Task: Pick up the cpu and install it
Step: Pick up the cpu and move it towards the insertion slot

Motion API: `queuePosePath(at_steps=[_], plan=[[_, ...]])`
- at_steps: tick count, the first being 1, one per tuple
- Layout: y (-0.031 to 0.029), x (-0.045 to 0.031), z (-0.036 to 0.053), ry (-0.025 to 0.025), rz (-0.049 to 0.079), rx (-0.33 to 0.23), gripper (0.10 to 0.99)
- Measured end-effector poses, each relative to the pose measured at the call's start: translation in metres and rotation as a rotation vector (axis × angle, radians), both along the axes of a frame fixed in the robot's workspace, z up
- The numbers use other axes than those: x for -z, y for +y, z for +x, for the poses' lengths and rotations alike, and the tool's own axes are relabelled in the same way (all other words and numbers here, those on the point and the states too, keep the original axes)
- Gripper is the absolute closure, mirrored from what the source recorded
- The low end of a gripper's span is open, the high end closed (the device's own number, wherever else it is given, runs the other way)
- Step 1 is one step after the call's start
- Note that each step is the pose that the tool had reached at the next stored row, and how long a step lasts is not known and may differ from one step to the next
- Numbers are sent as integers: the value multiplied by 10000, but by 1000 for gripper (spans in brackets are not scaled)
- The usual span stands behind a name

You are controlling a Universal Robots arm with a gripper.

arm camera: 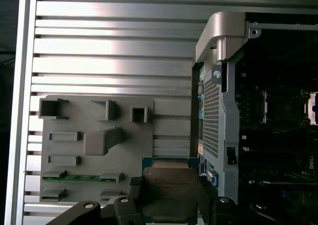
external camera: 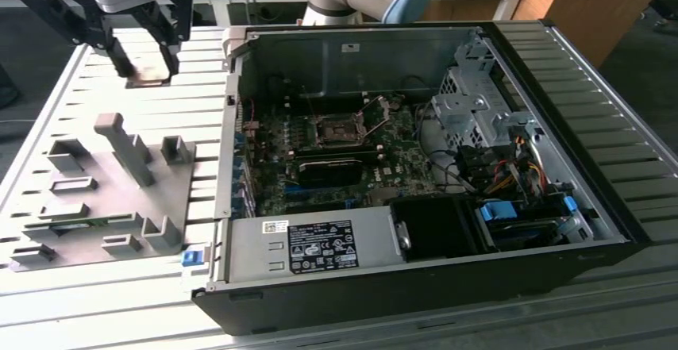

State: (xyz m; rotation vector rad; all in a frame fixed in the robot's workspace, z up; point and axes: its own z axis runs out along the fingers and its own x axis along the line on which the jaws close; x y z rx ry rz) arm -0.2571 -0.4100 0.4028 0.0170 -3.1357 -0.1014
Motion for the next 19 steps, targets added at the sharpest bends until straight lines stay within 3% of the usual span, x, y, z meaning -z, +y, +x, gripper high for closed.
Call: queuePosePath(at_steps=[19], plan=[[3, 5, 256, 0, 0, 0, 557]])
